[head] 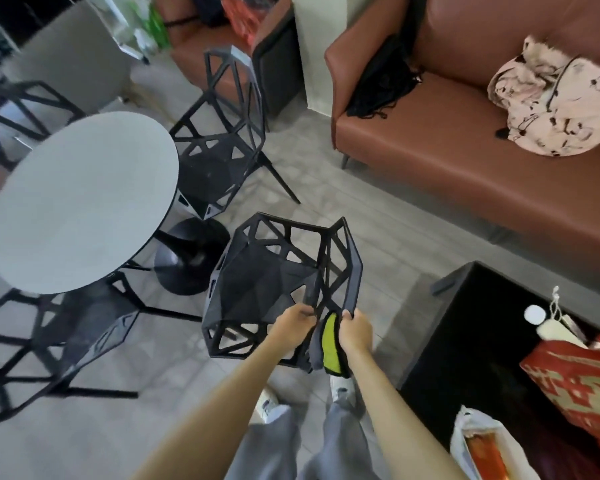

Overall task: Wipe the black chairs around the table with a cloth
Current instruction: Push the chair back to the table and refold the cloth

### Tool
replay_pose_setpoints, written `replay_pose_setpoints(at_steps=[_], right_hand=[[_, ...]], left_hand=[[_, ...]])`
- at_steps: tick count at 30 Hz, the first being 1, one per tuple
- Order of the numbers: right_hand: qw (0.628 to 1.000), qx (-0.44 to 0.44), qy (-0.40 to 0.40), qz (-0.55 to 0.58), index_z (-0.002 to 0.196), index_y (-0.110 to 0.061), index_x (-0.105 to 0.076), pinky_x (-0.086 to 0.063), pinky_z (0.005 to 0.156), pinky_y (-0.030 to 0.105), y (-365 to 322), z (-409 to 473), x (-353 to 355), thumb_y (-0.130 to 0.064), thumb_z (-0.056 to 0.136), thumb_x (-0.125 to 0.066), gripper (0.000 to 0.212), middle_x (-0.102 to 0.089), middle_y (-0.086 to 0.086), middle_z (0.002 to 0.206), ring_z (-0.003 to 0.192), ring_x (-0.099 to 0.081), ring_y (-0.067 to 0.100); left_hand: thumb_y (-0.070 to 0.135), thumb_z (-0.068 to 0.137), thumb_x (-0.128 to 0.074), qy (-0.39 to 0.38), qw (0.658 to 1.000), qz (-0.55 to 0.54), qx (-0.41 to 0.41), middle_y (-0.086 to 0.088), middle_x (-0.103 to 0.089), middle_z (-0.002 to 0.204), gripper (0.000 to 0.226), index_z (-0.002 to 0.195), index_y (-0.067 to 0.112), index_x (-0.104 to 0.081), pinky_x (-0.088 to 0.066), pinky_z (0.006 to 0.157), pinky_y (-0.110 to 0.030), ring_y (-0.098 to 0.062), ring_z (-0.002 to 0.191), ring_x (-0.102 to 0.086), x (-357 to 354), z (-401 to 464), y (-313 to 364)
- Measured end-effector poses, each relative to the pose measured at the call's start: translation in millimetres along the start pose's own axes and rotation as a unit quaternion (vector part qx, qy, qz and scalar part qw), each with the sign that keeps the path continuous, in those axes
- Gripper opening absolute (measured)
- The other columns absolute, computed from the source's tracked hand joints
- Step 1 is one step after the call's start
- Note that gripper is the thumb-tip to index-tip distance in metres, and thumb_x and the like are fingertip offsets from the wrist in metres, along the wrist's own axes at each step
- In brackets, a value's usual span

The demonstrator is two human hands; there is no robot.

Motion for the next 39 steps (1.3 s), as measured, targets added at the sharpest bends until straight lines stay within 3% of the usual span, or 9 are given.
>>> replay_pose_setpoints(at_steps=[6, 10, 16, 18, 24, 27, 30, 34, 39], right_hand=[[0.998, -0.021, -0.056, -0.011, 0.136, 0.002, -0.055, -0.044, 0.104, 0.041, -8.7, -22.5, -64.2, -0.022, 0.111, -0.039, 0.039, -0.059, 0.023, 0.14, 0.13, -0.054, 0.04], [0.996, -0.014, -0.086, -0.026, 0.14, 0.005, -0.051, -0.044, 0.1, 0.04, -20.0, -31.3, -97.6, -0.023, 0.111, -0.038, 0.042, -0.056, 0.025, 0.142, 0.13, -0.054, 0.041], [0.993, -0.012, -0.101, -0.055, 0.134, 0.003, -0.055, -0.046, 0.095, 0.039, -34.2, -36.0, -114.2, -0.025, 0.11, -0.043, 0.039, -0.06, 0.023, 0.138, 0.126, -0.057, 0.04], [0.991, -0.017, -0.11, -0.078, 0.132, 0.0, -0.057, -0.046, 0.091, 0.038, -34.0, -40.8, -112.8, -0.03, 0.108, -0.048, 0.04, -0.062, 0.021, 0.135, 0.124, -0.058, 0.039], [0.989, 0.054, -0.055, -0.126, 0.131, -0.013, -0.055, -0.052, 0.092, 0.039, -32.5, -89.1, -104.4, -0.029, 0.099, -0.06, 0.036, -0.068, 0.01, 0.126, 0.115, -0.063, 0.035], [0.982, 0.116, -0.009, -0.148, 0.153, -0.019, -0.037, -0.052, 0.1, 0.043, -45.1, -120.9, -107.7, -0.034, 0.099, -0.058, 0.06, -0.06, 0.009, 0.143, 0.126, -0.059, 0.035], [0.97, 0.17, 0.02, -0.171, 0.157, -0.019, -0.036, -0.048, 0.102, 0.042, -68.3, -157.9, -126.4, -0.033, 0.103, -0.055, 0.059, -0.052, 0.008, 0.151, 0.136, -0.051, 0.034], [0.963, 0.222, 0.023, -0.15, 0.133, -0.02, -0.061, -0.052, 0.096, 0.041, -84.4, -212.2, -179.9, -0.033, 0.103, -0.055, 0.033, -0.067, 0.003, 0.127, 0.119, -0.06, 0.027], [0.946, 0.294, -0.017, -0.139, 0.107, -0.026, -0.07, -0.051, 0.088, 0.034, -95.8, -281.3, -274.9, -0.031, 0.101, -0.058, 0.014, -0.068, -0.009, 0.096, 0.102, -0.065, 0.021]], left_hand=[[0.018, 0.102, -0.058, 0.059, 0.998, -0.009, 0.035, -0.007, -0.07, 0.124, 0.026, 0.127, 0.014, -0.065, -0.05, 0.098, -0.033, -0.026, 0.115, -0.065, 31.2, -21.9, -49.2], [0.022, 0.103, -0.056, 0.118, 0.992, 0.009, 0.045, 0.001, -0.067, 0.122, 0.028, 0.129, 0.016, -0.064, -0.04, 0.085, -0.025, -0.021, 0.117, -0.062, 58.1, -38.7, -69.4], [0.014, 0.102, -0.054, 0.138, 0.989, -0.029, 0.038, -0.001, -0.068, 0.113, 0.026, 0.125, 0.012, -0.065, -0.053, 0.088, -0.03, -0.021, 0.099, -0.066, 87.9, -59.8, -103.7], [0.016, 0.104, -0.051, 0.138, 0.989, -0.037, 0.03, 0.0, -0.068, 0.12, 0.027, 0.127, 0.014, -0.063, -0.052, 0.092, -0.03, -0.019, 0.105, -0.066, 93.9, -67.6, -116.9], [0.021, 0.106, -0.053, 0.136, 0.986, -0.092, -0.004, 0.001, -0.067, 0.127, 0.028, 0.131, 0.015, -0.063, -0.046, 0.082, -0.015, -0.014, 0.111, -0.063, 115.7, -89.5, -151.9], [0.02, 0.105, -0.054, 0.147, 0.983, -0.109, -0.031, 0.004, -0.067, 0.121, 0.027, 0.13, 0.016, -0.064, -0.041, 0.072, -0.005, -0.012, 0.108, -0.063, 135.4, -102.6, -174.3], [0.021, 0.105, -0.054, 0.156, 0.978, -0.127, -0.059, 0.004, -0.067, 0.124, 0.026, 0.129, 0.018, -0.066, -0.042, 0.078, -0.011, -0.011, 0.111, -0.062, 160.3, -122.3, -205.6], [0.022, 0.105, -0.055, 0.174, 0.969, -0.151, -0.085, 0.003, -0.068, 0.126, 0.026, 0.129, 0.018, -0.066, -0.045, 0.09, -0.021, -0.012, 0.112, -0.063, 202.9, -157.5, -260.1], [0.023, 0.106, -0.055, 0.213, 0.954, -0.182, -0.102, 0.006, -0.066, 0.117, 0.025, 0.129, 0.019, -0.065, -0.044, 0.085, -0.019, -0.011, 0.107, -0.061, 259.9, -211.6, -337.2]])
Point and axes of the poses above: each hand's wrist, its own z-axis towards the middle knuckle, its own x-axis out of the back of the hand, y = z × x, the point moved 4 cm from there along z, towards the middle knuckle
